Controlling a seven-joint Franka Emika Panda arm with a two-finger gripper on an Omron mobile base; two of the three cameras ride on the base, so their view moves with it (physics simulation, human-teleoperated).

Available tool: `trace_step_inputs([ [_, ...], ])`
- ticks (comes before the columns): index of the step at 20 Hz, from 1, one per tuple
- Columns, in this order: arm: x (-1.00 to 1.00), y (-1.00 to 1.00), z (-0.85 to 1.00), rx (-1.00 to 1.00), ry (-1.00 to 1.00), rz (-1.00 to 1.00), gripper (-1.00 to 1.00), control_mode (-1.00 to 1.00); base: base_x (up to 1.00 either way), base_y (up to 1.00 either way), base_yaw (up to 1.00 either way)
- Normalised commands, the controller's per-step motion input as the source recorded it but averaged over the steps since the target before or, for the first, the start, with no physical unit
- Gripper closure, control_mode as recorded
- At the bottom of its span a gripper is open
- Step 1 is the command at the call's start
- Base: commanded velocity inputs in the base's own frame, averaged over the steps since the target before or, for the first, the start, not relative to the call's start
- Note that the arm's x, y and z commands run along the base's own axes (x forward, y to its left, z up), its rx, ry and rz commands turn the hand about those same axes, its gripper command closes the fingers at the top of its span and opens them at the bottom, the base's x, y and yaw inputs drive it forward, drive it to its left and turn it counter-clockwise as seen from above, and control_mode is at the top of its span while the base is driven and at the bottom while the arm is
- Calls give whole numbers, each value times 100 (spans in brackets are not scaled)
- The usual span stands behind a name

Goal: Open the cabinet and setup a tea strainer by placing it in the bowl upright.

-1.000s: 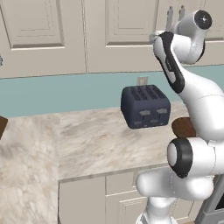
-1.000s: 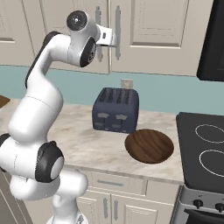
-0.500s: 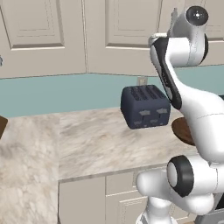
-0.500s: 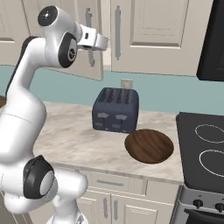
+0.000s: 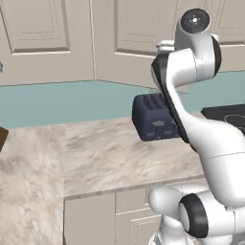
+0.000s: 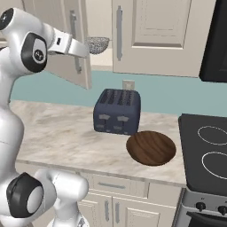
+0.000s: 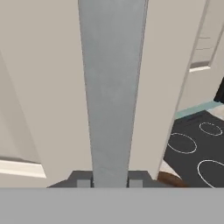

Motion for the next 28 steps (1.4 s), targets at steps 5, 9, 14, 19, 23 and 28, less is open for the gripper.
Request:
trace_step_inputs([
  [5,-82,33,0,0,0,-20,100,-100,0,0,0],
  [9,-59,33,0,0,4,-20,100,-100,0,0,0],
  [14,-29,32,0,-1,2,-20,100,-100,0,0,0],
  [19,-17,30,-5,0,1,-15,-100,-100,0,0,0],
  [23,-1,17,-5,0,0,-4,-100,-100,0,0,0],
  [28,0,0,0,0,0,0,-100,-100,0,0,0],
])
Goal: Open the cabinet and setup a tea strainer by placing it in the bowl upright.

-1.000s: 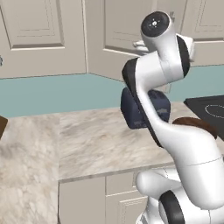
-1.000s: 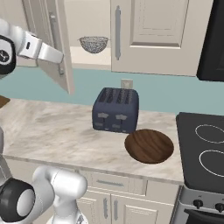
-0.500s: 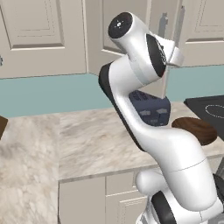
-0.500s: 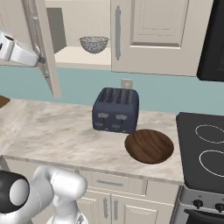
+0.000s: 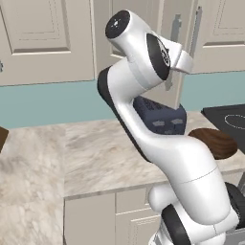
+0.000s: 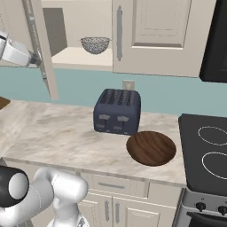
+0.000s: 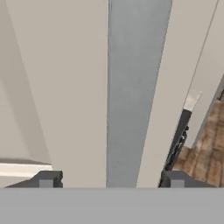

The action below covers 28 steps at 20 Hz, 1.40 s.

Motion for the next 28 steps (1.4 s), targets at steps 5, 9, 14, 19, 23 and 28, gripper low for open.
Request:
trace_step_inputs([
  [5,-6,0,0,0,0,-2,-100,-100,0,0,0],
  [9,-49,1,0,3,-3,0,-100,-100,0,0,0],
  [14,-69,0,0,15,-14,7,-100,-100,0,0,0],
  [19,-58,-2,0,15,-7,18,-100,-100,0,0,0],
  [23,-53,-30,-6,23,-9,26,-100,-100,0,0,0],
  [28,-23,-54,-15,36,-2,27,-100,-100,0,0,0],
])
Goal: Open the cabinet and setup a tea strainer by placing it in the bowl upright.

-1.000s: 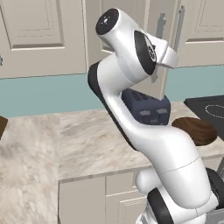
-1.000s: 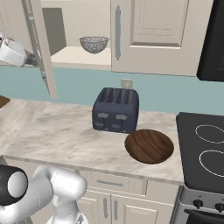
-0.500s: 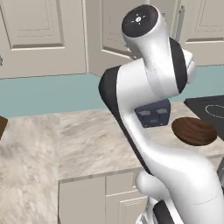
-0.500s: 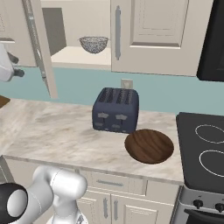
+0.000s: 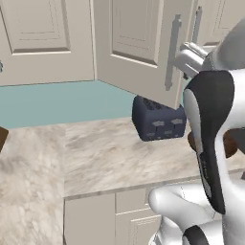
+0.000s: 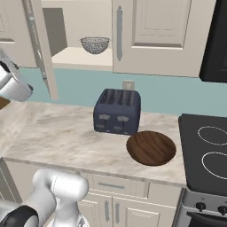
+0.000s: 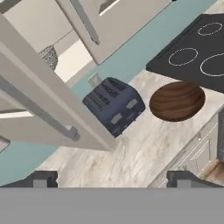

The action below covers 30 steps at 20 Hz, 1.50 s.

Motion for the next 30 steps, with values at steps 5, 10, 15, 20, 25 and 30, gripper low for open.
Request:
trace_step_inputs([
  [5,-4,-61,-17,38,0,25,-100,-100,0,0,0],
  [10,0,-54,-11,41,2,24,-100,-100,0,0,0],
  [15,6,-33,-15,44,5,25,-100,-100,0,0,0],
  [20,39,-2,-15,37,15,25,-100,-100,0,0,0],
  [25,42,4,-7,23,15,20,-100,-100,0,0,0],
  [30,27,28,-9,0,0,13,-100,-100,0,0,0],
])
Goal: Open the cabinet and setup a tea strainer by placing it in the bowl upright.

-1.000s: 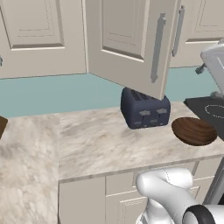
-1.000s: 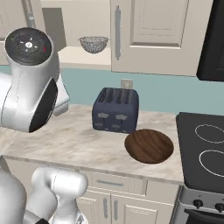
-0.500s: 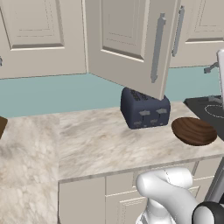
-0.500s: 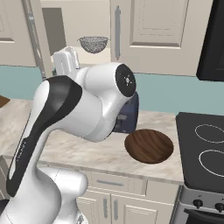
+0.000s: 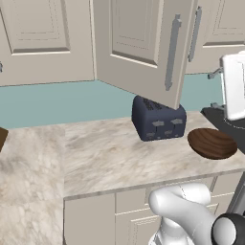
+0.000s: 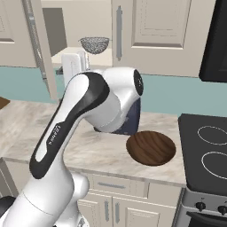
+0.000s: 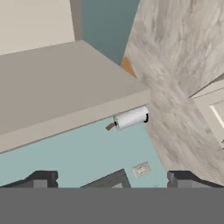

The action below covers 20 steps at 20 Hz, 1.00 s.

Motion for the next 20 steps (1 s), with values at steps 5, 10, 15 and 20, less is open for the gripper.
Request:
trace_step_inputs([
  [5,51,20,-26,0,1,3,-100,-100,0,0,0],
  [10,47,2,-12,0,1,0,-100,-100,0,0,0],
  [15,35,2,-3,0,0,0,-100,-100,0,0,0],
  [20,32,17,-3,0,0,0,-100,-100,0,0,0],
])
